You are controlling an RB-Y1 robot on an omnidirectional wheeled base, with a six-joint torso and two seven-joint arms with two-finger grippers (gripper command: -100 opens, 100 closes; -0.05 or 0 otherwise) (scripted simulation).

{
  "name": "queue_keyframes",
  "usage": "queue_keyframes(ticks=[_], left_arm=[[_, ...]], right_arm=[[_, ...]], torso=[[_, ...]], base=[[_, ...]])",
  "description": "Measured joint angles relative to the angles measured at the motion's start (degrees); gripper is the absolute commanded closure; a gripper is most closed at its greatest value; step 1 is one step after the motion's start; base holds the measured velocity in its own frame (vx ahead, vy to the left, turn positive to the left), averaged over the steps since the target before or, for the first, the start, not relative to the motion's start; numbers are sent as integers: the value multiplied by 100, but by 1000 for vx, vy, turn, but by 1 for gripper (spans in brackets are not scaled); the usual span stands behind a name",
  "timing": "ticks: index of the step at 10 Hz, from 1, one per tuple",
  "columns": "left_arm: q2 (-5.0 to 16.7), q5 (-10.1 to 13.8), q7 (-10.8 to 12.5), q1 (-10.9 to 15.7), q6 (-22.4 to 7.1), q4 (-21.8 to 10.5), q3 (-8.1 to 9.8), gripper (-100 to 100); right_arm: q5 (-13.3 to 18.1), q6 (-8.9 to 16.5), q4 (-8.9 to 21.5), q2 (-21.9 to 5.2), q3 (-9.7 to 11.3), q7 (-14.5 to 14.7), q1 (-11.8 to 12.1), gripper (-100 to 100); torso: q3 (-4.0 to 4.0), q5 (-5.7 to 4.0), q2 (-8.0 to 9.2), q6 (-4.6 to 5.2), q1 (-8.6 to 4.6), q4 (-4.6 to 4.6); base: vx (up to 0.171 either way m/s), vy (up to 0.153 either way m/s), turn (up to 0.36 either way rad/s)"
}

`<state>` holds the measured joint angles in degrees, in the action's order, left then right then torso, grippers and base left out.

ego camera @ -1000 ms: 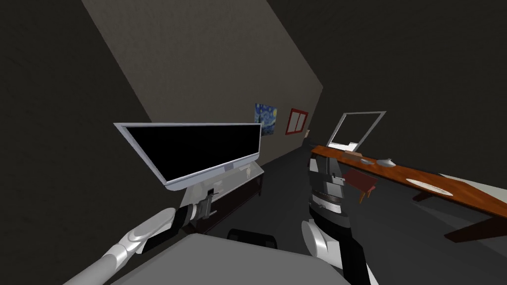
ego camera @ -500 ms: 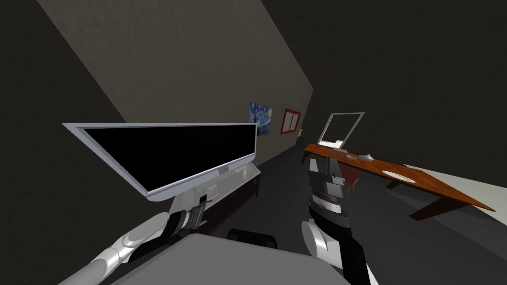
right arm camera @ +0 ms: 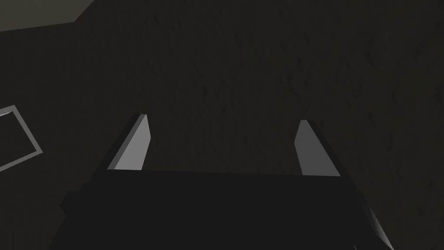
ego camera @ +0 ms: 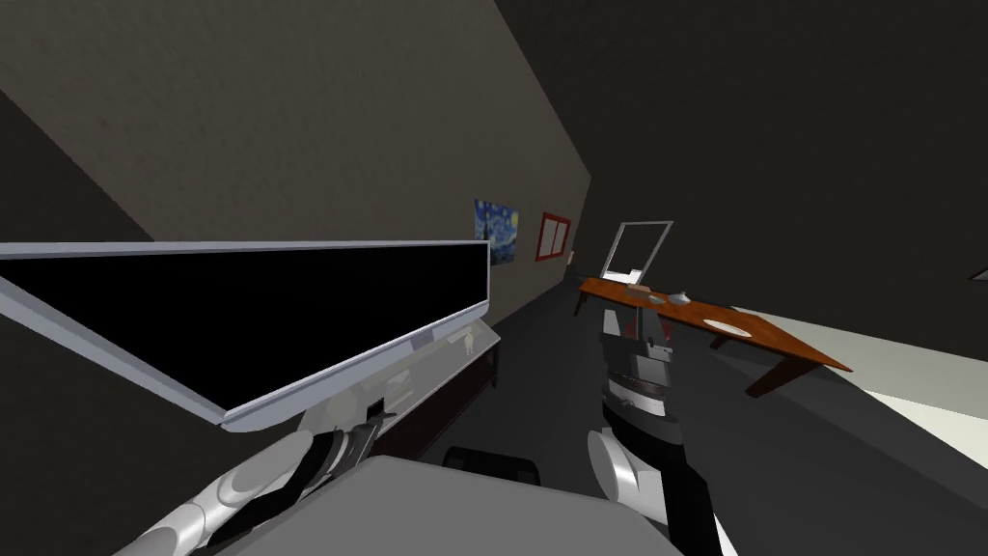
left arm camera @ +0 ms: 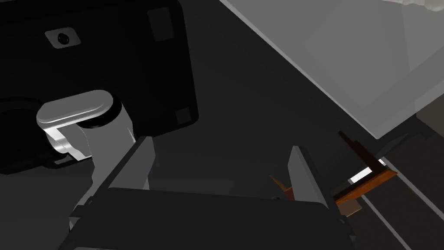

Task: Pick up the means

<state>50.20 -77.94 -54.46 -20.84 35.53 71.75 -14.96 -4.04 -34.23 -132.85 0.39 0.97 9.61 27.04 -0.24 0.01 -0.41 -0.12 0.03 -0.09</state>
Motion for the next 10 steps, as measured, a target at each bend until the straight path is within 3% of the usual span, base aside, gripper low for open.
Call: queue_keyframes(ticks=[2, 3, 10], left_arm=[[127, -287, -52, -105, 16, -144, -45, -100], [110, -314, -102, -75, 35, -241, -49, -100], [202, -1134, -434, -93, 125, -1131, -287, -100]], right_arm=[[0, 0, 0, 0, 0, 0, 0, 0], [0, 0, 0, 0, 0, 0, 0, 0], [0, 0, 0, 0, 0, 0, 0, 0]], torso=[[1, 1, 2, 0, 0, 1], [6, 0, 11, -1, -4, 3], [-1, 0, -2, 3, -4, 0]], base=[[50, 10, -24], [56, 0, -240], [85, 17, -151]])
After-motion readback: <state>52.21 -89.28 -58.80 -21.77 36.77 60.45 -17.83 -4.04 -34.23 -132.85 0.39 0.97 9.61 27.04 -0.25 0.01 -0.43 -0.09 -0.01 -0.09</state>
